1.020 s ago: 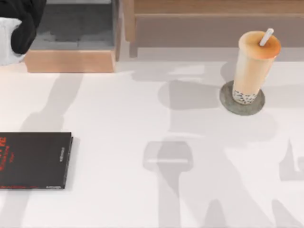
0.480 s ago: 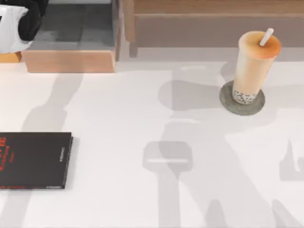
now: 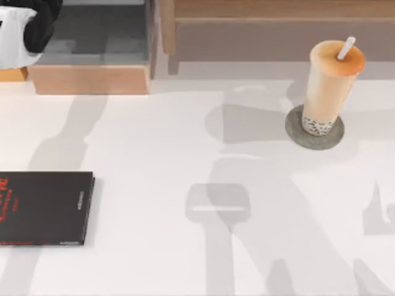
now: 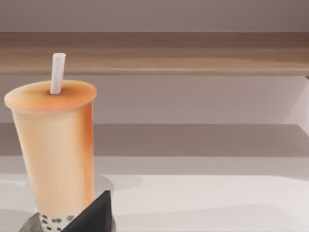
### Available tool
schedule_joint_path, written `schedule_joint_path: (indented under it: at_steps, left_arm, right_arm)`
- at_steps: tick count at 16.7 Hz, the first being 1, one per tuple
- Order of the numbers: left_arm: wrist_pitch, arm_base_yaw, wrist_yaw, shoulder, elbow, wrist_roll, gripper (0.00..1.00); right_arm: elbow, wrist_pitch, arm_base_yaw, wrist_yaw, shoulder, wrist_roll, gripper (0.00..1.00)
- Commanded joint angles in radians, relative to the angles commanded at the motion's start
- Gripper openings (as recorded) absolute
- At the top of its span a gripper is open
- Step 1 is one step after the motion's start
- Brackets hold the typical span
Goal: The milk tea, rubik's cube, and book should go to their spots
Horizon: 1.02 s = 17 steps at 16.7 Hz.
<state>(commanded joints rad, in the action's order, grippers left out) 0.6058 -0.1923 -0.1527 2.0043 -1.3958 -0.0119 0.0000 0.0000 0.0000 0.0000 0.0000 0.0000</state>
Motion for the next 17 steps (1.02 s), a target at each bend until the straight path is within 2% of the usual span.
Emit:
schedule_joint_path:
  at_steps: [6, 17]
  left_arm:
    - [0.000, 0.000, 0.000, 0.000, 0.000, 0.000, 0.02]
    - [-0.005, -0.004, -0.001, -0.014, 0.007, 0.001, 0.00]
  right_arm:
    - [0.000, 0.000, 0.000, 0.000, 0.000, 0.000, 1.00]
    - [0.000, 0.000, 0.000, 0.000, 0.000, 0.000, 1.00]
